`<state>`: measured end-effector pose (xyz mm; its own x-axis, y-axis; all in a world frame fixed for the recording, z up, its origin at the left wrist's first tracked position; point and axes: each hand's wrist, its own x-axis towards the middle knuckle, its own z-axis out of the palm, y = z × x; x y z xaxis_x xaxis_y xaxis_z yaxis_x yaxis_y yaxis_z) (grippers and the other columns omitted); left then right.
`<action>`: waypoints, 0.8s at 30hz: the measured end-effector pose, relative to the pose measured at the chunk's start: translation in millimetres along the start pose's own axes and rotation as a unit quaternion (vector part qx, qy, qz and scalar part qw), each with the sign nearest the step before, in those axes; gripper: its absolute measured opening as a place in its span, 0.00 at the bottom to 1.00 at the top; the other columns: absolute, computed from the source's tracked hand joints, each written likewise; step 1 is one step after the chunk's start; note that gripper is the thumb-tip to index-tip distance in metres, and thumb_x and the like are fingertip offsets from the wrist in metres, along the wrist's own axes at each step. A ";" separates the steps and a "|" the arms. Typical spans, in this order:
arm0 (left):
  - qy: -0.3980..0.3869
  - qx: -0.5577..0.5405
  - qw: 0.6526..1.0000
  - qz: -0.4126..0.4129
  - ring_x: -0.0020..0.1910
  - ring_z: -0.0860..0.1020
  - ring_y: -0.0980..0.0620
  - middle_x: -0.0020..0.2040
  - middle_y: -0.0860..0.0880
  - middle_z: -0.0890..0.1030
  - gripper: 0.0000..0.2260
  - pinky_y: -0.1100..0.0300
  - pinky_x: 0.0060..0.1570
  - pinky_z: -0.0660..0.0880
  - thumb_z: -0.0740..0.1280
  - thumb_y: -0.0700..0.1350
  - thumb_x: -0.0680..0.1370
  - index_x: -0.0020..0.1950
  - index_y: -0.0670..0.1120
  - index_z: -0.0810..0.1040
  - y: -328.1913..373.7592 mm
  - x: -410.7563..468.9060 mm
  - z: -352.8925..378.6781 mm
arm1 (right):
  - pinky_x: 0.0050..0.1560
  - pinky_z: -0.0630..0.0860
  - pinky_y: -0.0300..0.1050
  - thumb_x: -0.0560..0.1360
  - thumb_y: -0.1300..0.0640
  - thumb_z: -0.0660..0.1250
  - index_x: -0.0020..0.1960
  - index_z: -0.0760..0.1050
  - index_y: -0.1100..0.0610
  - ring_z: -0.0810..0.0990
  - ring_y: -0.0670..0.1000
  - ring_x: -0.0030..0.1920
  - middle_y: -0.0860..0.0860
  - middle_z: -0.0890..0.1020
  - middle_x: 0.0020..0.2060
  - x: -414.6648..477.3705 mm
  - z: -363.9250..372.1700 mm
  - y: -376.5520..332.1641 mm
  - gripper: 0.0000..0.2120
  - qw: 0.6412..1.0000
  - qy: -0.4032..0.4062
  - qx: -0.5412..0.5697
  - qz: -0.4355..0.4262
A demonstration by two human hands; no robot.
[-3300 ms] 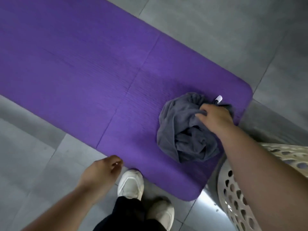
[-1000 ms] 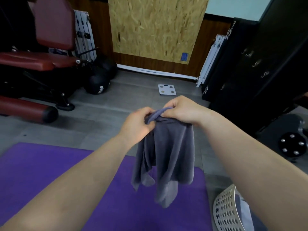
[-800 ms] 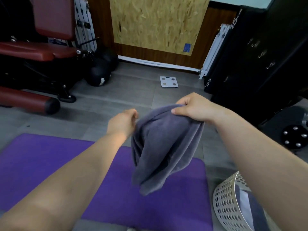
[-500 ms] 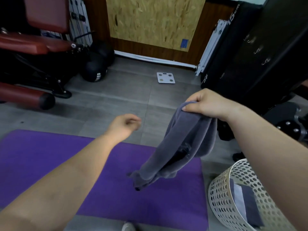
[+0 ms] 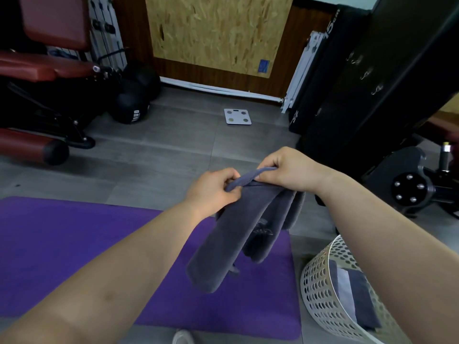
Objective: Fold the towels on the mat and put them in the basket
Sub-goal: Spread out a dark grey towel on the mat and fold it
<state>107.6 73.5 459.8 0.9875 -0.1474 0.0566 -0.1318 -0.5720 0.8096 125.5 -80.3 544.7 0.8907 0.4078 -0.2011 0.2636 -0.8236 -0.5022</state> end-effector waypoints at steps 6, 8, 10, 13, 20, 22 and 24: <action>-0.001 0.265 0.963 -0.046 0.58 0.74 0.45 0.59 0.47 0.77 0.12 0.58 0.48 0.68 0.61 0.42 0.75 0.58 0.48 0.74 8.8 -11.8 4.7 | 0.45 0.72 0.40 0.74 0.58 0.66 0.42 0.81 0.56 0.78 0.47 0.44 0.50 0.81 0.39 -27.1 -3.1 10.1 0.06 1.000 0.011 -0.016 -0.002; -0.008 0.310 0.948 -0.077 0.58 0.74 0.44 0.60 0.46 0.76 0.11 0.57 0.48 0.69 0.59 0.43 0.76 0.57 0.47 0.73 -0.7 -19.1 6.1 | 0.47 0.73 0.41 0.73 0.57 0.67 0.41 0.81 0.55 0.78 0.48 0.44 0.50 0.82 0.39 -37.0 -6.1 17.5 0.06 1.000 0.009 -0.013 0.003; -0.002 0.336 0.936 -0.109 0.58 0.74 0.43 0.59 0.45 0.77 0.10 0.57 0.47 0.69 0.57 0.44 0.77 0.56 0.47 0.74 -15.0 -31.4 2.8 | 0.49 0.74 0.43 0.73 0.56 0.67 0.41 0.82 0.55 0.79 0.49 0.46 0.51 0.83 0.41 -43.5 -6.1 23.1 0.06 1.000 0.004 -0.021 0.002; 0.034 0.352 0.924 -0.147 0.56 0.75 0.42 0.56 0.43 0.79 0.09 0.57 0.47 0.70 0.59 0.45 0.77 0.54 0.46 0.75 -36.8 -56.1 -13.0 | 0.51 0.76 0.46 0.73 0.54 0.67 0.42 0.81 0.53 0.79 0.50 0.47 0.51 0.83 0.43 -44.6 -0.4 24.7 0.06 0.999 0.003 -0.049 -0.008; 0.090 0.387 0.900 -0.180 0.56 0.75 0.41 0.57 0.43 0.77 0.11 0.56 0.55 0.65 0.62 0.40 0.75 0.56 0.43 0.75 -71.1 -93.2 -69.8 | 0.49 0.75 0.48 0.73 0.54 0.67 0.41 0.81 0.57 0.79 0.52 0.46 0.53 0.83 0.41 -41.3 7.6 16.2 0.08 0.998 0.044 -0.043 0.002; 0.073 0.405 0.892 -0.186 0.56 0.75 0.44 0.56 0.44 0.79 0.11 0.58 0.56 0.62 0.62 0.41 0.75 0.57 0.45 0.75 -82.6 -96.9 -88.9 | 0.48 0.74 0.48 0.74 0.53 0.66 0.42 0.82 0.59 0.79 0.54 0.45 0.55 0.83 0.41 -35.6 8.7 10.5 0.10 0.997 0.051 -0.051 0.008; 0.046 0.401 0.893 -0.198 0.55 0.75 0.45 0.53 0.45 0.80 0.09 0.59 0.56 0.62 0.62 0.43 0.75 0.55 0.46 0.74 -94.7 -98.7 -107.0 | 0.46 0.73 0.47 0.74 0.53 0.66 0.42 0.81 0.59 0.79 0.54 0.45 0.55 0.82 0.41 -25.6 12.2 1.1 0.11 0.996 0.059 -0.059 0.021</action>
<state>31.9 228.6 440.1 0.9683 0.2415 -0.0635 0.2470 -0.9638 0.1007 98.4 -86.8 539.1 0.9369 0.3297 -0.1164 0.2618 -0.8822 -0.3914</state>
